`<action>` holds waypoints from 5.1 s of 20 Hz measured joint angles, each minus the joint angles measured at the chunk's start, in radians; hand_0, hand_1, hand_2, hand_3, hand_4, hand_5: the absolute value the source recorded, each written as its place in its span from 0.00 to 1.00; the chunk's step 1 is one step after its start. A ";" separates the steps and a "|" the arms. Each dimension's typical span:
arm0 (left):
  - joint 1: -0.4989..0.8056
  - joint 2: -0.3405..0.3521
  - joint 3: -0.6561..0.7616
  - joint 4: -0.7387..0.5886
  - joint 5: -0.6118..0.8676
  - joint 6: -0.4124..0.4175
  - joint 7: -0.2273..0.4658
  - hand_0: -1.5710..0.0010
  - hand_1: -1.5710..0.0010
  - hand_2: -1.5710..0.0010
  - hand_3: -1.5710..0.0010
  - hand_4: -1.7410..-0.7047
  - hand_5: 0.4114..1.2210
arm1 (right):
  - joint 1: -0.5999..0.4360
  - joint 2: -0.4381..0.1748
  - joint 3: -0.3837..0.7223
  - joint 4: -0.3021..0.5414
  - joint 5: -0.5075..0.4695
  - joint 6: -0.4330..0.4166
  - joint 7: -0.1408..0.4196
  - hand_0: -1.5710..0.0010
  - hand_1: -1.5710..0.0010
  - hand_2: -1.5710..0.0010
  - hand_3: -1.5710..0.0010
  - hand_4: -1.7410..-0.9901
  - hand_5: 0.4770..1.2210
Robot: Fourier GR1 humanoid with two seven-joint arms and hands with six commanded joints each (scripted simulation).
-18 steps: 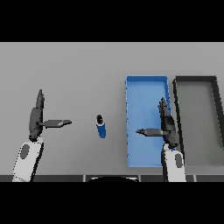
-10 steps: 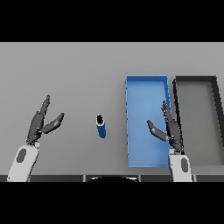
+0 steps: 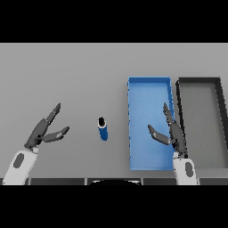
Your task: Pick up the blue pipe and place it into the blue bin.
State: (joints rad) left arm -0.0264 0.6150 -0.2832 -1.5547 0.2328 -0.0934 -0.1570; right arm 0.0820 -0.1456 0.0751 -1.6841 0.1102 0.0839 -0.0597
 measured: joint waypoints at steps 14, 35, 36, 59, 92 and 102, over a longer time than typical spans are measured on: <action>-0.041 -0.100 -0.229 -0.075 -0.081 -0.119 0.142 1.00 1.00 1.00 1.00 0.60 0.04 | 0.006 0.001 -0.006 0.009 -0.014 0.014 -0.057 1.00 1.00 1.00 1.00 0.63 0.19; -0.211 -0.451 -0.246 0.258 -0.091 -0.081 0.048 0.37 0.32 0.28 0.30 0.20 0.75 | 0.023 -0.005 -0.015 -0.017 -0.023 0.016 -0.048 1.00 1.00 1.00 1.00 0.64 0.18; -0.204 -0.463 -0.246 0.249 -0.089 -0.075 0.042 0.29 0.26 0.23 0.26 0.16 0.80 | 0.030 -0.004 -0.015 -0.011 -0.023 0.018 -0.049 1.00 1.00 1.00 1.00 0.64 0.18; -0.288 -0.465 -0.315 -0.012 -0.073 -0.060 0.114 0.00 0.00 0.00 0.08 0.01 1.00 | 0.033 -0.017 -0.022 -0.002 0.003 0.004 -0.079 1.00 1.00 1.00 1.00 0.75 0.20; -0.313 -0.469 -0.308 0.034 -0.073 -0.104 0.101 0.00 0.00 0.00 0.04 0.01 1.00 | -0.510 -0.158 0.265 -0.243 -0.430 0.443 0.398 1.00 1.00 1.00 1.00 0.68 0.07; -0.332 -0.458 -0.301 0.039 -0.064 -0.149 0.065 0.21 0.29 0.30 0.41 0.12 1.00 | -0.671 -0.066 0.296 -0.061 -0.419 0.495 0.437 0.82 0.80 0.79 0.85 0.52 0.07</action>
State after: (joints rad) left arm -0.3588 0.1567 -0.5839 -1.5158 0.1685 -0.2429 -0.0923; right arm -0.5894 -0.2118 0.3711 -1.7453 -0.3092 0.5792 0.3775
